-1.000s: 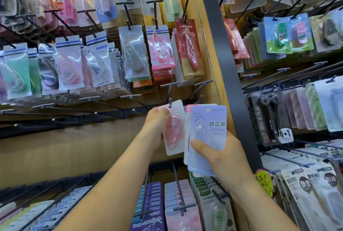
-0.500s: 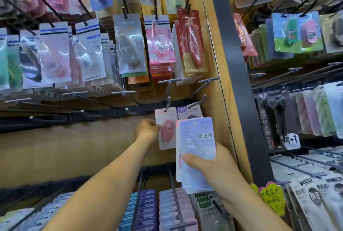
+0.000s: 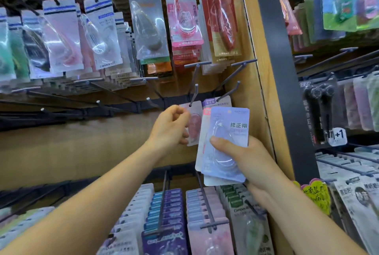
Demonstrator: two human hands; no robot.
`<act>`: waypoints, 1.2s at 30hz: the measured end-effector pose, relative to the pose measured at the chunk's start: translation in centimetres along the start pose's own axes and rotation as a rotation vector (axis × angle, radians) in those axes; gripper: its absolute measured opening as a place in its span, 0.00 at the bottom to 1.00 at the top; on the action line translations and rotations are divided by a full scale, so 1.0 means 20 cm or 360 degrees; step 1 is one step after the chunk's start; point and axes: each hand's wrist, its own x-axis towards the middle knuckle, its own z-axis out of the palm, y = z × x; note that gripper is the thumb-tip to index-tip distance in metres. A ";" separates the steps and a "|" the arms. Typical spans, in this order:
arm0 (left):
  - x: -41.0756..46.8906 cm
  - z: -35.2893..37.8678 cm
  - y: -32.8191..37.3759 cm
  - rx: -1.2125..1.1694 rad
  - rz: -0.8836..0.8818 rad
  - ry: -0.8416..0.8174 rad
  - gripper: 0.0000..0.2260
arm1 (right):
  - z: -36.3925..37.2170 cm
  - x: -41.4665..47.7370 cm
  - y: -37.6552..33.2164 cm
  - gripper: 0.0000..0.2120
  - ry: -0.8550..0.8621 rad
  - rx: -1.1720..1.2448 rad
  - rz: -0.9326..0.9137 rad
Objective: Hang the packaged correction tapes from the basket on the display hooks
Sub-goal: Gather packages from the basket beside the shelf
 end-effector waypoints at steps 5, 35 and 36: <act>-0.29 -0.02 0.14 -0.0377 0.0052 -0.0467 0.11 | 0.05 -0.02 0.00 0.12 0.0014 -0.0088 -0.0198; -0.42 -0.32 0.06 -0.0591 0.0270 0.0331 0.18 | 0.17 -0.10 -0.02 0.12 -0.0058 -0.0268 -0.0287; -0.42 -0.32 0.05 -0.0615 0.0254 0.0336 0.20 | 0.17 -0.10 -0.02 0.13 -0.0066 -0.0265 -0.0276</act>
